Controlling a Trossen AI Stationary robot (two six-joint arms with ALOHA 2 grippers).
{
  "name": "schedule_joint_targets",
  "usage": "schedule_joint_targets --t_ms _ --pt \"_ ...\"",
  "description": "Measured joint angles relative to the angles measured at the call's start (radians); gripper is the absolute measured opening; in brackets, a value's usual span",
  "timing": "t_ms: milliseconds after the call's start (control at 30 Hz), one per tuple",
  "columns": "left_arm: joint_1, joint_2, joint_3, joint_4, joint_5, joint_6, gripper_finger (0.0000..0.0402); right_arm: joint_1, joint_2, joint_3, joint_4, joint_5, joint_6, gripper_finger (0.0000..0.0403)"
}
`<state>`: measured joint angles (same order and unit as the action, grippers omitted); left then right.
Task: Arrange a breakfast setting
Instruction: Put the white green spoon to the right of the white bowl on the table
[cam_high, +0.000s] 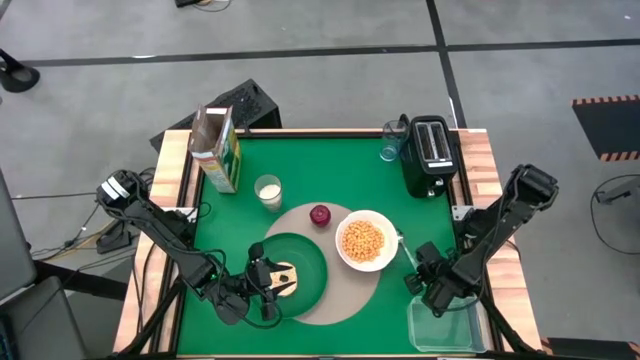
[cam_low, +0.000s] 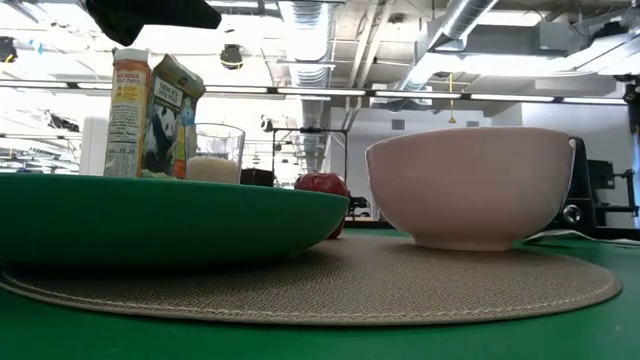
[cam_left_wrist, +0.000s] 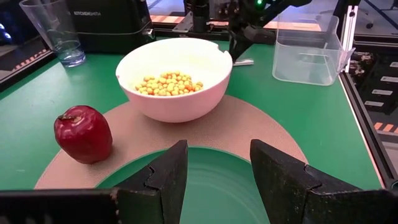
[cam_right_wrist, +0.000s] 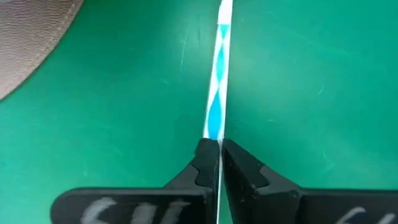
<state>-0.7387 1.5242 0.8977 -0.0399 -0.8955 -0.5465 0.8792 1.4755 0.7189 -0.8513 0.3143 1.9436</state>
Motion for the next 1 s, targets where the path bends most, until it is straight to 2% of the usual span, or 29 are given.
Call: schedule_joint_targets --t_ms 167,300,467,567,767,1000 --pt "0.000 0.000 0.000 0.000 0.000 0.000 0.0163 -0.011 0.010 -0.001 -0.005 -0.013 -0.013 0.0051" --pt "0.000 0.000 0.000 0.000 0.003 0.000 0.0163 -0.051 -0.032 -0.001 -0.005 -0.011 -0.073 0.0084" --pt "0.000 0.000 0.000 0.000 0.020 0.000 0.0163 -0.115 -0.077 0.000 -0.005 0.060 -0.169 0.0135" --pt "0.000 0.000 0.000 0.000 0.021 0.000 0.0163 -0.156 -0.072 -0.012 0.009 0.095 -0.243 0.0150" --pt "0.000 0.000 0.000 0.000 0.022 0.000 0.0163 -0.240 -0.030 -0.065 0.041 0.101 -0.338 0.0141" --pt "0.000 0.000 0.000 0.000 0.028 0.000 0.0163 -0.264 -0.033 -0.111 0.119 0.049 -0.382 0.0118"
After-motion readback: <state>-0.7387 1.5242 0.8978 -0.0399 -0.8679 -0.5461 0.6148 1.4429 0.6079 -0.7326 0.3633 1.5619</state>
